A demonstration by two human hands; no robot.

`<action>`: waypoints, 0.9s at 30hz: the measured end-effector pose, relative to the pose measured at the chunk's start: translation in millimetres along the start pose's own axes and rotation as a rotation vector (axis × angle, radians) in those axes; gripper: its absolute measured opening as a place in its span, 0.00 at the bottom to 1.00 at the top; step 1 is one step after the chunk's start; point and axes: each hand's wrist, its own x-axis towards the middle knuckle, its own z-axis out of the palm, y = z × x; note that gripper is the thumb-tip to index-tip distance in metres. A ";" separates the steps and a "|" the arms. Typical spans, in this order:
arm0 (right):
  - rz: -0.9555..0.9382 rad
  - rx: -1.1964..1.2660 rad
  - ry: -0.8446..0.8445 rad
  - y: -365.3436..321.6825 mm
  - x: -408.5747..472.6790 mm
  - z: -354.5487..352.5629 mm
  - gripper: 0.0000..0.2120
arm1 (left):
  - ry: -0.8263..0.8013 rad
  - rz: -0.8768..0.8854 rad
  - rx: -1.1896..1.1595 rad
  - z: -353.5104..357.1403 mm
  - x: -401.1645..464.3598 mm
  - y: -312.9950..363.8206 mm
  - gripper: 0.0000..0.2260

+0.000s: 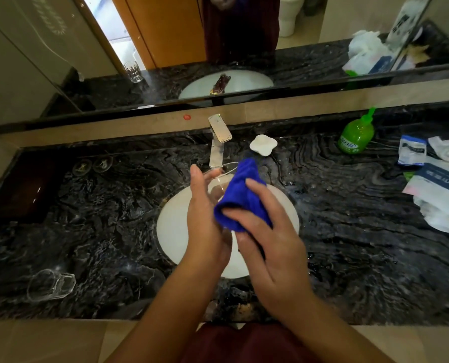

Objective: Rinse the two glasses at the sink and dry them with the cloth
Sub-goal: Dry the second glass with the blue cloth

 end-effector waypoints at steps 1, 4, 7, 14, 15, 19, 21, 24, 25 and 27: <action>0.005 0.015 -0.016 -0.9 -7.3 1.5 0.17 | 0.006 -0.019 -0.021 1.0 0.7 2.2 0.27; 0.015 0.018 -0.013 -0.4 -13.7 1.3 0.17 | -0.008 -0.047 0.003 1.2 -3.8 1.2 0.26; 0.063 0.039 0.009 1.4 4.7 -7.8 0.18 | -0.064 -0.002 0.104 2.1 -12.3 -7.5 0.30; 0.076 0.112 0.049 -3.3 25.8 -18.9 0.18 | -0.094 0.008 0.085 8.6 -19.3 -5.6 0.31; 0.053 0.079 0.048 -5.1 20.7 -16.0 0.17 | -0.079 0.013 0.074 7.3 -16.4 -3.8 0.34; -0.004 0.007 0.019 -9.6 -2.0 -5.1 0.17 | 0.016 -0.027 -0.031 -0.2 -5.2 5.5 0.28; 0.005 0.020 0.000 -10.0 -5.5 -4.9 0.17 | 0.017 -0.052 -0.043 -3.4 -5.9 5.9 0.28; 0.053 0.051 -0.010 -8.9 2.6 -11.0 0.17 | -0.007 -0.040 -0.004 -3.4 -15.1 1.6 0.31; 0.072 0.059 -0.009 -8.4 7.3 -13.6 0.17 | -0.029 -0.036 0.008 -1.8 -18.9 0.2 0.32; 0.106 0.085 0.006 -7.5 15.4 -18.2 0.18 | -0.056 -0.033 0.012 3.1 -26.2 -0.3 0.32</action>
